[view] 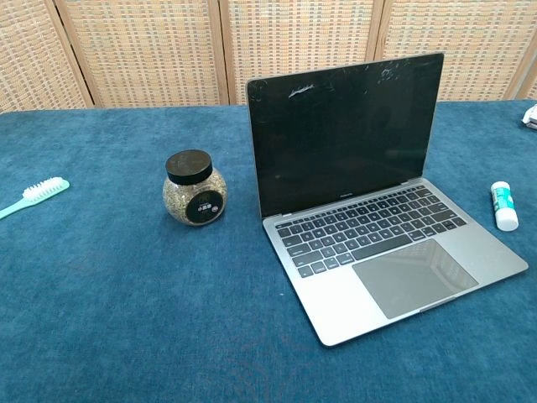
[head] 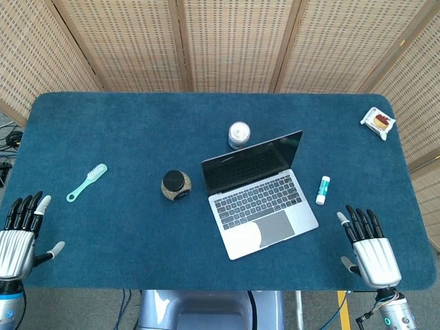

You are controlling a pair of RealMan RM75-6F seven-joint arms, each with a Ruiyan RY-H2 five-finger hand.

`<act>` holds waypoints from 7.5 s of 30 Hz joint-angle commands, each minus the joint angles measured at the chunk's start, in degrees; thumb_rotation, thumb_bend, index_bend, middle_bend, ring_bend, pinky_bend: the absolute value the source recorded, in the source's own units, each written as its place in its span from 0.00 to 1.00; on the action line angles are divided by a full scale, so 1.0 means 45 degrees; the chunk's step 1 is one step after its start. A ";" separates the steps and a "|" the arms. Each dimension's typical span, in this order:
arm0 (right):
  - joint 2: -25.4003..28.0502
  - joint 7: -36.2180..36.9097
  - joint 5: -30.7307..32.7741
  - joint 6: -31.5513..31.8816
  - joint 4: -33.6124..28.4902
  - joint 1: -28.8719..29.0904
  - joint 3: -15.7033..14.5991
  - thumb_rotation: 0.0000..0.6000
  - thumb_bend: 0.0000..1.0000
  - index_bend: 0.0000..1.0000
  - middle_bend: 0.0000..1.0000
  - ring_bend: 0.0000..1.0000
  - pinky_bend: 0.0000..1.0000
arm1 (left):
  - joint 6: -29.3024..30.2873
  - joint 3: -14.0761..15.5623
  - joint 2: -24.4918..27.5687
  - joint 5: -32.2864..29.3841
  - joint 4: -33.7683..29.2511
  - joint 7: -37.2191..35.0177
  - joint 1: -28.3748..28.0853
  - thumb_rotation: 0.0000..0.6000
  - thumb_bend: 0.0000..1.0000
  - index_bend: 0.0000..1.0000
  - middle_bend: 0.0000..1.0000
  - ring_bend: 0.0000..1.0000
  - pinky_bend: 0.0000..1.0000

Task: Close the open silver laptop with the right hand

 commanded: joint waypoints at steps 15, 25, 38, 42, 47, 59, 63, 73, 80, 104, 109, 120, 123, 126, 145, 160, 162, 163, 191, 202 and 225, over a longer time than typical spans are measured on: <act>0.1696 -0.3206 0.0221 -0.1746 -0.3892 0.2268 0.2159 1.00 0.51 0.00 0.00 0.00 0.00 | 0.0045 -0.0047 0.0073 -0.0031 -0.0017 -0.0178 0.0007 1.00 0.02 0.00 0.00 0.00 0.00; 0.1250 -0.4867 0.2390 -0.4012 -0.4589 0.4169 0.3341 1.00 0.72 0.01 0.00 0.00 0.00 | 0.0029 -0.0076 0.0164 -0.0072 -0.0075 -0.0382 -0.0002 1.00 0.02 0.00 0.00 0.00 0.00; 0.0263 -0.7360 0.5619 -0.5712 -0.3722 0.6637 0.4378 1.00 1.00 0.10 0.06 0.00 0.00 | -0.0213 -0.0109 0.0233 -0.0245 -0.0060 -0.0726 -0.0084 1.00 0.02 0.00 0.00 0.00 0.00; 0.0131 -0.7720 0.6522 -0.5880 -0.3393 0.7184 0.4534 1.00 1.00 0.12 0.08 0.00 0.00 | -0.0363 -0.0106 0.0228 -0.0311 -0.0016 -0.0775 -0.0135 1.00 0.02 0.00 0.00 0.00 0.00; -0.0006 -0.8131 0.7589 -0.6028 -0.3106 0.7819 0.4699 1.00 1.00 0.14 0.11 0.00 0.00 | -0.0466 -0.0091 0.0195 -0.0338 0.0020 -0.0766 -0.0174 1.00 0.02 0.00 0.00 0.00 0.00; -0.0139 -0.8772 0.9981 -0.6255 -0.3128 0.9247 0.4870 1.00 1.00 0.20 0.18 0.04 0.07 | -0.0706 -0.0096 0.0133 -0.0459 0.0147 -0.0818 -0.0270 1.00 0.02 0.00 0.00 0.00 0.00; -0.0198 -0.8609 1.0944 -0.6288 -0.3456 0.9606 0.4991 1.00 1.00 0.21 0.18 0.04 0.07 | -0.0749 -0.0085 0.0108 -0.0464 0.0166 -0.0810 -0.0291 1.00 0.02 0.00 0.00 0.00 0.00; -0.0608 -0.8396 1.2536 -0.5683 -0.3767 1.0438 0.4991 1.00 1.00 0.21 0.18 0.04 0.07 | -0.0691 -0.0048 0.0101 -0.0394 0.0184 -0.0831 -0.0287 1.00 0.02 0.00 0.00 0.00 0.00; -0.1014 -0.8391 1.2671 -0.5277 -0.3336 1.0968 0.4764 1.00 1.00 0.21 0.18 0.04 0.07 | -0.0664 -0.0079 0.0120 -0.0437 0.0192 -0.0882 -0.0284 1.00 0.02 0.00 0.00 0.00 0.00; -0.1527 -0.8185 1.2469 -0.4578 -0.2101 1.1803 0.3720 1.00 1.00 0.37 0.34 0.17 0.12 | -0.0736 -0.0022 0.0088 -0.0405 0.0236 -0.0832 -0.0335 1.00 0.02 0.00 0.00 0.00 0.00; -0.1565 -0.8053 1.2440 -0.4564 -0.2046 1.1768 0.3466 1.00 1.00 0.37 0.34 0.17 0.12 | -0.0705 -0.0021 0.0099 -0.0401 0.0209 -0.0833 -0.0326 1.00 0.02 0.00 0.00 0.00 0.00; -0.1543 -0.8140 1.2364 -0.4329 -0.2112 1.1797 0.3198 1.00 1.00 0.42 0.39 0.20 0.14 | -0.0751 0.0017 0.0059 -0.0374 0.0220 -0.0780 -0.0348 1.00 0.02 0.00 0.00 0.00 0.00; -0.1479 -0.8265 1.2432 -0.4163 -0.2197 1.1774 0.3161 1.00 1.00 0.42 0.40 0.20 0.15 | -0.0766 0.0028 0.0052 -0.0369 0.0217 -0.0767 -0.0354 1.00 0.02 0.00 0.00 0.00 0.00; -0.1385 -0.8353 1.2517 -0.4049 -0.2305 1.1741 0.3134 1.00 1.00 0.43 0.40 0.20 0.15 | -0.0764 0.0037 0.0054 -0.0349 0.0215 -0.0764 -0.0358 1.00 0.02 0.00 0.00 0.00 0.00; -0.0609 -0.8452 1.2653 -0.3382 -0.3184 1.1055 0.2528 1.00 1.00 0.46 0.44 0.23 0.18 | -0.0794 0.0156 -0.0023 -0.0185 0.0174 -0.0519 -0.0380 1.00 0.02 0.00 0.00 0.00 0.00; -0.0526 -0.8360 1.2445 -0.3275 -0.3342 1.0662 0.2027 1.00 1.00 0.46 0.44 0.23 0.18 | -0.0805 0.0206 -0.0048 -0.0123 0.0182 -0.0475 -0.0392 1.00 0.02 0.00 0.00 0.00 0.00; -0.0435 -0.8355 1.2435 -0.3216 -0.3410 1.0585 0.1986 1.00 1.00 0.46 0.44 0.23 0.18 | -0.0816 0.0217 -0.0061 -0.0107 0.0184 -0.0448 -0.0399 1.00 0.02 0.00 0.00 0.00 0.00; -0.0390 -0.8345 1.2417 -0.3185 -0.3451 1.0551 0.1972 1.00 1.00 0.46 0.44 0.23 0.18 | -0.0823 0.0221 -0.0066 -0.0107 0.0183 -0.0440 -0.0401 1.00 0.02 0.00 0.00 0.00 0.00; 0.0225 -0.8173 1.2122 -0.2416 -0.3803 0.9367 0.1321 1.00 1.00 0.46 0.42 0.23 0.18 | -0.0799 0.0318 -0.0147 0.0044 0.0132 -0.0174 -0.0399 1.00 0.02 0.00 0.00 0.00 0.00; 0.0306 -0.7837 1.1683 -0.2042 -0.4505 0.8762 0.1038 1.00 1.00 0.46 0.42 0.23 0.18 | -0.0783 0.0366 -0.0140 0.0122 0.0109 -0.0177 -0.0399 1.00 0.02 0.00 0.00 0.00 0.00; -0.0447 -0.7333 1.0288 -0.1152 -0.5077 0.7323 0.0302 1.00 1.00 0.46 0.41 0.23 0.18 | -0.0757 0.0573 -0.0128 0.0475 0.0072 -0.0284 -0.0425 1.00 0.02 0.00 0.00 0.00 0.00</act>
